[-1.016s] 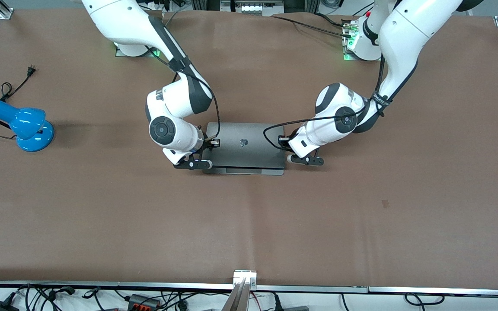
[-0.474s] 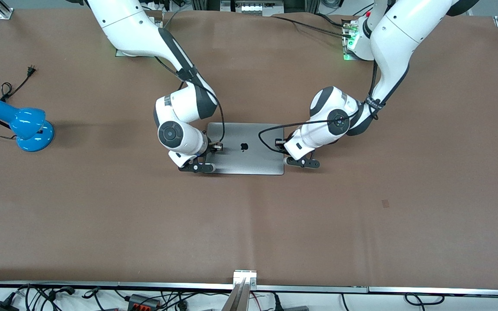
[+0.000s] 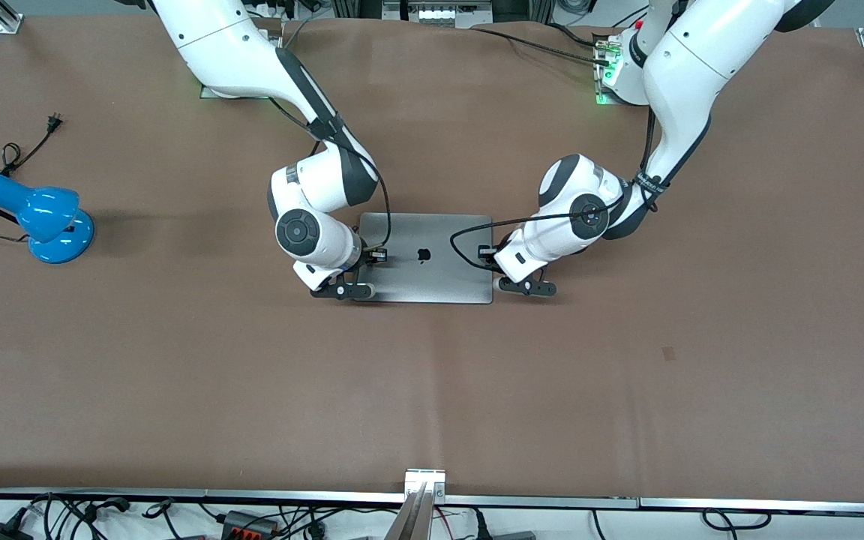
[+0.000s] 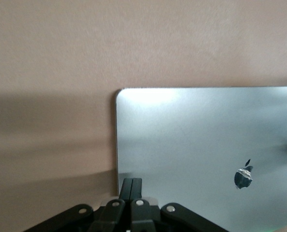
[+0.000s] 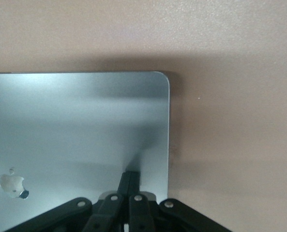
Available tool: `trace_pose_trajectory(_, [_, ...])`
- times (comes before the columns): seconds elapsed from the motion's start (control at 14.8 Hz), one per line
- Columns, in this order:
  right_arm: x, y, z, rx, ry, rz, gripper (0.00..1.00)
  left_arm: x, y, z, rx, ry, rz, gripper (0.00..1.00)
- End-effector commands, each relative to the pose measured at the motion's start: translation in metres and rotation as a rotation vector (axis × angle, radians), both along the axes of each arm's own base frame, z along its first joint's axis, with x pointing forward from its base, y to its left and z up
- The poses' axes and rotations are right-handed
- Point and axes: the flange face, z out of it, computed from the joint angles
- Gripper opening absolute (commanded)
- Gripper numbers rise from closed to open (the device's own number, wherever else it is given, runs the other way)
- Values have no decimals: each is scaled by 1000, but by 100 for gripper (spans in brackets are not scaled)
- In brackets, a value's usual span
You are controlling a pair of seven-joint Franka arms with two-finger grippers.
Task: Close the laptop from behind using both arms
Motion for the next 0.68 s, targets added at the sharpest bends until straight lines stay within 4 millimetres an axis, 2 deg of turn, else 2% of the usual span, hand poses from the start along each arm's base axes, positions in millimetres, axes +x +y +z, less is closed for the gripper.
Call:
trace_pose_trajectory(0.0, [2, 10, -4, 1, -20, 10, 0, 3, 7, 33, 47, -5, -18, 0])
trace_pose_trajectory(0.14, [9, 6, 20, 11, -46, 5, 0, 6, 17, 49, 66, 9, -20, 0])
trace_pose_trajectory(0.27, [19, -9, 57, 6, -61, -4, 0, 9, 30, 69, 89, 19, -24, 0])
trace_pose_trajectory(0.41, [28, -29, 104, -27, -90, 15, 0, 15, 44, 93, 110, 26, -18, 0])
trace_pose_trajectory(0.54, [35, -53, 139, -70, -107, 28, 0, 20, 54, 124, 133, 41, -24, 0])
trace_pose_trajectory(0.61, [38, -64, 153, -93, -120, 36, 0, 25, 64, 149, 145, 47, -20, 0])
